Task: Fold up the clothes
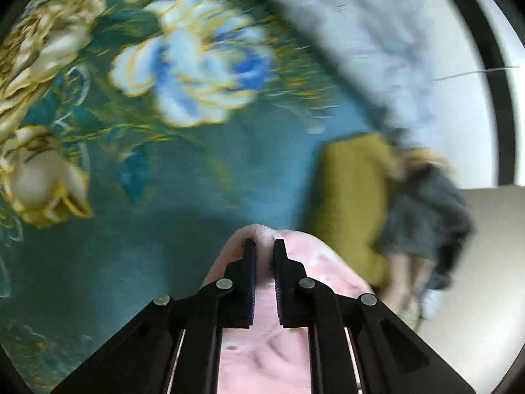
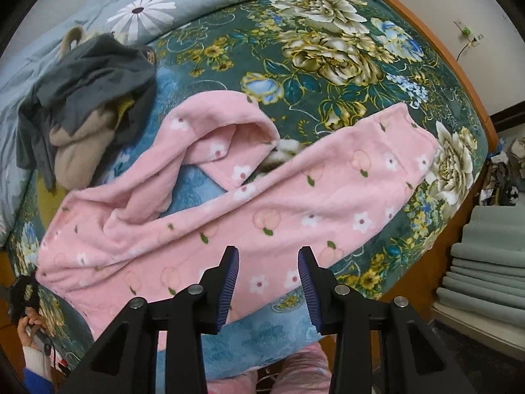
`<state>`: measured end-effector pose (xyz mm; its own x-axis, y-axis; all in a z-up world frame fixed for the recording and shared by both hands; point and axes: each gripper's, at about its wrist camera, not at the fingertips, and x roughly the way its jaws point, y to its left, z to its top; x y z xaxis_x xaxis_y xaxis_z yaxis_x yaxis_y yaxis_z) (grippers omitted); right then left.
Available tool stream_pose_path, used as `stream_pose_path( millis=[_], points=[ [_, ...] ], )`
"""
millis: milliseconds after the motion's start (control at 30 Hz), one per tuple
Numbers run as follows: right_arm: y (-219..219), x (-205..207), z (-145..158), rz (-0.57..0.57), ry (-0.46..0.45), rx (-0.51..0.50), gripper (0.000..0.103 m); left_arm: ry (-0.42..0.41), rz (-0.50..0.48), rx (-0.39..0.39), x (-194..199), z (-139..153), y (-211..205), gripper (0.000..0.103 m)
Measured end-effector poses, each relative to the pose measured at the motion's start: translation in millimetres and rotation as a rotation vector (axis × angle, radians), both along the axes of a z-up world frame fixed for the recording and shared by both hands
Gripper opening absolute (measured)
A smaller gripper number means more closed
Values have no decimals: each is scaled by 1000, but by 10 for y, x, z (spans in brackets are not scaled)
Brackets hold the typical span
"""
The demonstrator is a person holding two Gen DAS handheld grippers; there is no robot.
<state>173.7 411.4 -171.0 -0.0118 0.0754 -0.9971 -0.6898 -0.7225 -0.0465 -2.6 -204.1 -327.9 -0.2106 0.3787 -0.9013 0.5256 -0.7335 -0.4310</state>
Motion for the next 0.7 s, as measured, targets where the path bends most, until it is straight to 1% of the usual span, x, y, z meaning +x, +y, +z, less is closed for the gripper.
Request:
stream_pose_path(
  millis=[33, 67, 100, 133, 200, 233, 300, 333, 367, 433, 600, 700],
  points=[
    [9, -3, -8, -5, 6, -6, 41, -47, 10, 3, -32, -68, -14, 11],
    [12, -3, -10, -10, 17, -15, 41, -71, 23, 3, -46, -62, -42, 11],
    [14, -5, -3, -14, 33, -24, 41, -89, 45, -1, -52, -38, -49, 17],
    [17, -6, 6, -16, 47, -31, 41, -86, 74, 5, -40, 13, -54, 21],
    [33, -1, 38, -14, 73, -32, 41, -60, 156, 49, 65, 146, -54, 51],
    [53, 11, 52, -17, 89, -33, 41, -53, 192, 68, 125, 205, -50, 53],
    [119, 49, 65, -33, 117, -39, 41, -42, 238, 73, 293, 339, -45, 53],
    [170, 80, 51, -45, 129, -45, 41, -34, 253, 70, 390, 423, -50, 53],
    [228, 114, 21, -59, 137, -53, 41, -25, 248, 56, 487, 521, -54, 53],
    [360, 151, -72, -73, 141, -71, 41, -9, 209, 8, 681, 714, -13, 53],
    [742, 150, -363, -78, 139, -119, 41, 23, 43, -116, 972, 1132, 402, 53],
    [1010, -1, -558, -43, 137, -148, 41, 82, 26, -154, 1053, 1451, 668, 53]
  ],
)
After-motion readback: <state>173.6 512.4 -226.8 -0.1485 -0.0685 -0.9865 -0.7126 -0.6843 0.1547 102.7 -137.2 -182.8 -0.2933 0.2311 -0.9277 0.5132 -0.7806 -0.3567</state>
